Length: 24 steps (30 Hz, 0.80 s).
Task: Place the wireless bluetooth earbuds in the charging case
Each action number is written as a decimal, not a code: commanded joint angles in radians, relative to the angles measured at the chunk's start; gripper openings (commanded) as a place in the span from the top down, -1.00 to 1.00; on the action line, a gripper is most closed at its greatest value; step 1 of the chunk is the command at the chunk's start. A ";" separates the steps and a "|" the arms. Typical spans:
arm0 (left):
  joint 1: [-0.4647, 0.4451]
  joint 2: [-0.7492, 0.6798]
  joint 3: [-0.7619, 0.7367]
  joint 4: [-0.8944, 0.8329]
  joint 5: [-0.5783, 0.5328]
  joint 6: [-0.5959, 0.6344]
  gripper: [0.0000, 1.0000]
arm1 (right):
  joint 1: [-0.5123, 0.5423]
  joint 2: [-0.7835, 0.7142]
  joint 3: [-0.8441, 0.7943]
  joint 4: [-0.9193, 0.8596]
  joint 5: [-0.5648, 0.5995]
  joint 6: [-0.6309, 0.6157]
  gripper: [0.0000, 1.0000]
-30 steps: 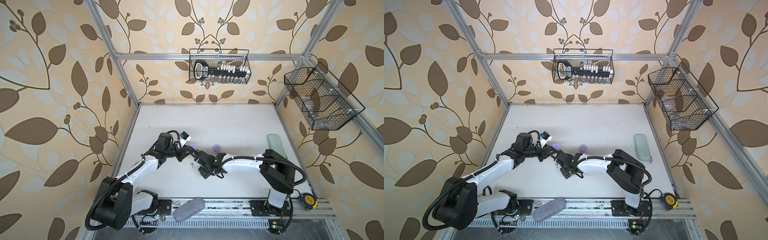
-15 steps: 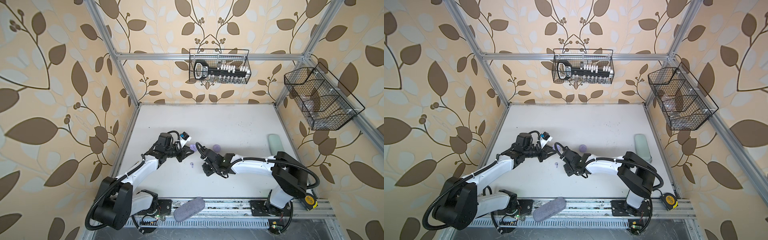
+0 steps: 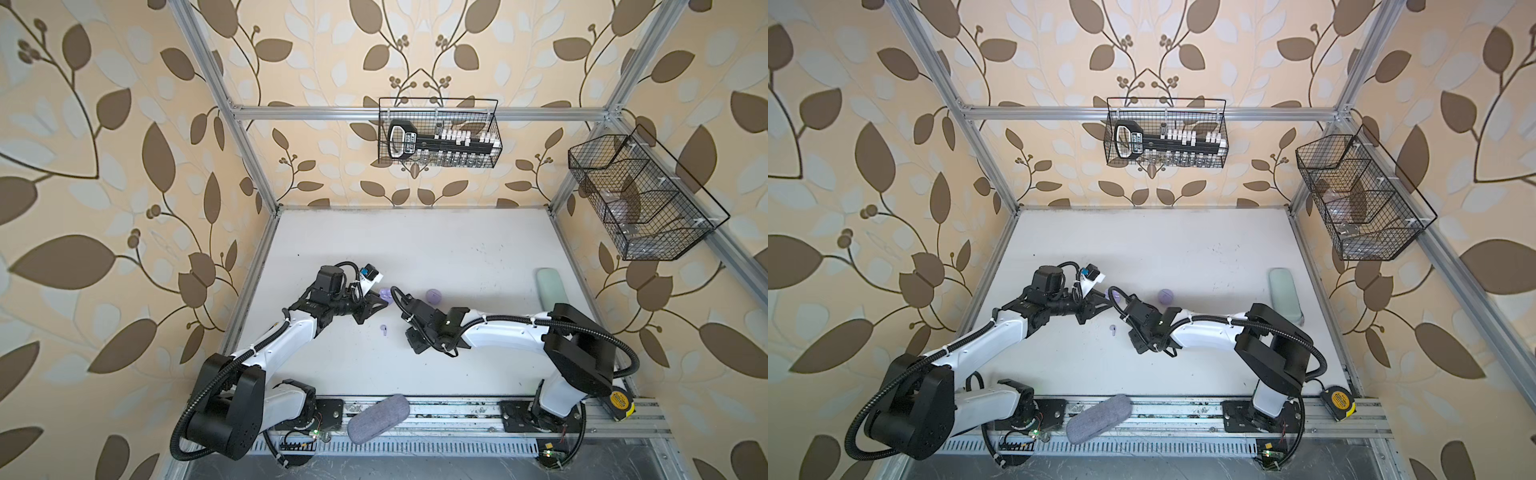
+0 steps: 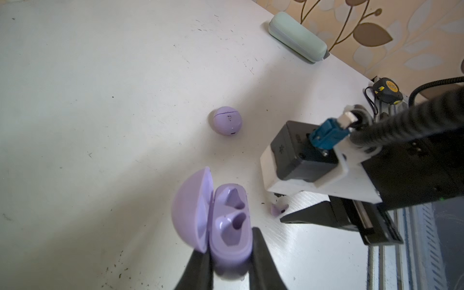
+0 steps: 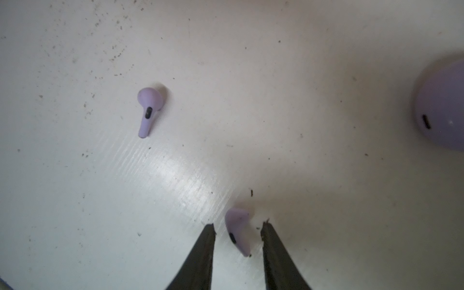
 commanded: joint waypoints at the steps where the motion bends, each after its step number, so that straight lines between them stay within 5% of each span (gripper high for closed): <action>1: 0.002 -0.007 0.037 0.000 0.038 0.013 0.95 | 0.005 0.024 0.048 -0.050 0.020 -0.048 0.31; 24: 0.003 -0.005 0.039 0.000 0.038 0.012 0.94 | 0.011 0.107 0.105 -0.085 0.036 -0.145 0.37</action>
